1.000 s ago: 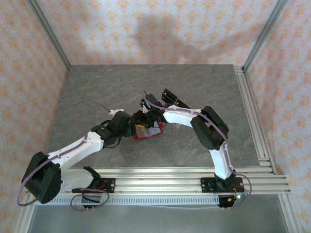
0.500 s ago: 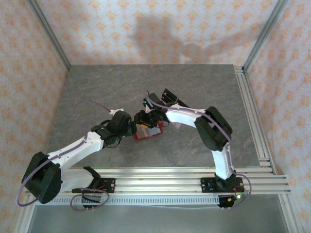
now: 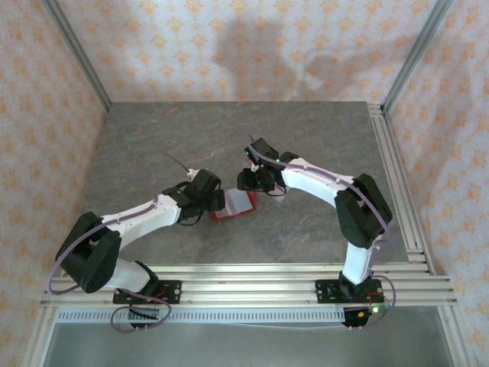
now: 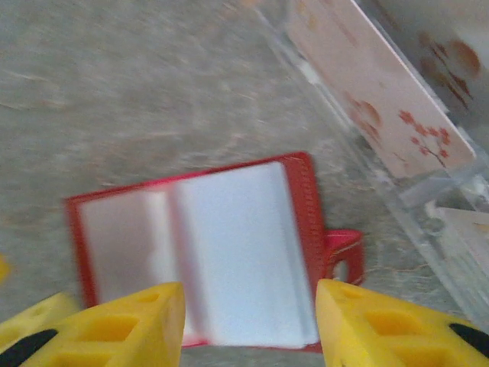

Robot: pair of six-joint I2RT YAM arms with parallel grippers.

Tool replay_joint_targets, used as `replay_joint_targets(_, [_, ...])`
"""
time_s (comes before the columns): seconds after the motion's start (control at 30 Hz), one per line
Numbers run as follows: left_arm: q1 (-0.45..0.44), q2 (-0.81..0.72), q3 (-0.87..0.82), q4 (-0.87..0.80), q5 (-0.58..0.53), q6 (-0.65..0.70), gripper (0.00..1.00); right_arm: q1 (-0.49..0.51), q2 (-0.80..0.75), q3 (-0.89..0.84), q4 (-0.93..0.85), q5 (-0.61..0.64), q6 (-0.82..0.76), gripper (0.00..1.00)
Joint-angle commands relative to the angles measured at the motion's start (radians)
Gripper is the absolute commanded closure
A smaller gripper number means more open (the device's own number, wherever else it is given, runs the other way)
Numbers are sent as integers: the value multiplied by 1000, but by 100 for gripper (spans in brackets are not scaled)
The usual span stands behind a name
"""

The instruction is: Put the credit cards into the card holder

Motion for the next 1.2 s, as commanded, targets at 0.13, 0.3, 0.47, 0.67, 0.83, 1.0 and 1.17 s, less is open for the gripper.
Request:
replay_joint_targets(0.13, [-22,60,0,-8,-42,16,23,6,81,13,-47,111,-61,52])
replay_joint_targets(0.3, [-21,76,-15,0,-43,20,23,3,93,19,-38,156,-60,54])
replay_joint_targets(0.47, [-22,103,-22,-10,-56,20,23,1,100,25,-35,172,-57,72])
replay_joint_targets(0.67, [-21,129,-21,-42,-104,8,24,0,69,-15,-27,167,-48,99])
replay_joint_targets(0.83, [-14,149,-11,-55,-127,5,25,1,9,-85,-17,159,-26,100])
replay_joint_targets(1.0, [-5,161,4,-49,-123,17,25,0,-51,-164,3,146,9,100])
replay_joint_targets(1.17, [-5,161,11,-31,-98,28,25,0,-84,-211,27,132,38,100])
